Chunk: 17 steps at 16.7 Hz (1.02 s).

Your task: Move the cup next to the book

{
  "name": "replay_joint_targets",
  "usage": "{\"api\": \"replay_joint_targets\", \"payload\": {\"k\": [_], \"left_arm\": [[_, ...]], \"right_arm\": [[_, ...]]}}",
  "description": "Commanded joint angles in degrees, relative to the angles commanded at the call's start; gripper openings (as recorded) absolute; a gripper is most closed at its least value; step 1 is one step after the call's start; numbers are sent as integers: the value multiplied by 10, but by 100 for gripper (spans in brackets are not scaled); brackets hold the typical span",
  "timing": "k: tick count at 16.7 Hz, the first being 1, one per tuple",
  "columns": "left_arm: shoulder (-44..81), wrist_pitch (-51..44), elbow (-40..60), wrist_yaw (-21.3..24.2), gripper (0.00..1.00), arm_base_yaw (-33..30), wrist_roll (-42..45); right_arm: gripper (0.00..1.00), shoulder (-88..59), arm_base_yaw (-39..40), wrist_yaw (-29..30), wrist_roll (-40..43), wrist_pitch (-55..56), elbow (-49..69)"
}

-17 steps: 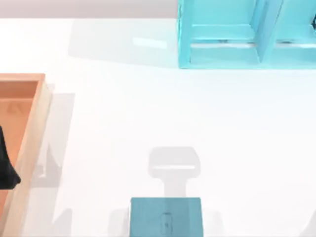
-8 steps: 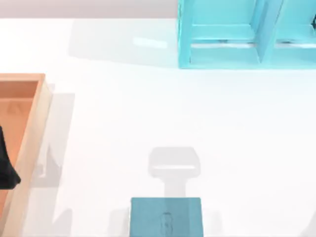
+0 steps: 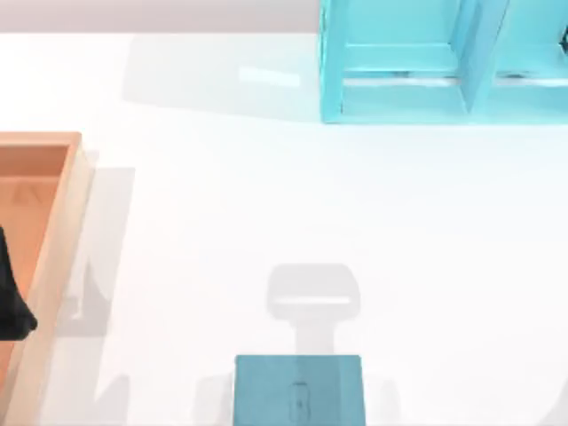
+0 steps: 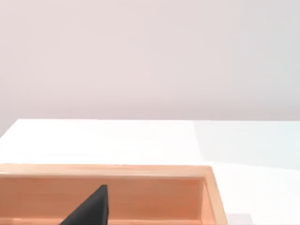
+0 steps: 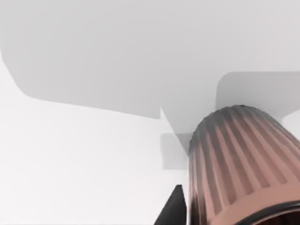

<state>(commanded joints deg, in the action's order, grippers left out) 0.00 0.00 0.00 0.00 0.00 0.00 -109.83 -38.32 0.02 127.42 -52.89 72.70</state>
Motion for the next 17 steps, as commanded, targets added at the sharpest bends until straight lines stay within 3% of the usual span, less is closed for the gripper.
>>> {"api": "replay_joint_targets", "payload": {"k": [7,17], "left_arm": [[0,0,0,0,100,0,0],[0,0,0,0,100,0,0]], "right_arm": [[0,1,0,0,0,-2,2],[0,34,-1,0,1,-108,75]]}}
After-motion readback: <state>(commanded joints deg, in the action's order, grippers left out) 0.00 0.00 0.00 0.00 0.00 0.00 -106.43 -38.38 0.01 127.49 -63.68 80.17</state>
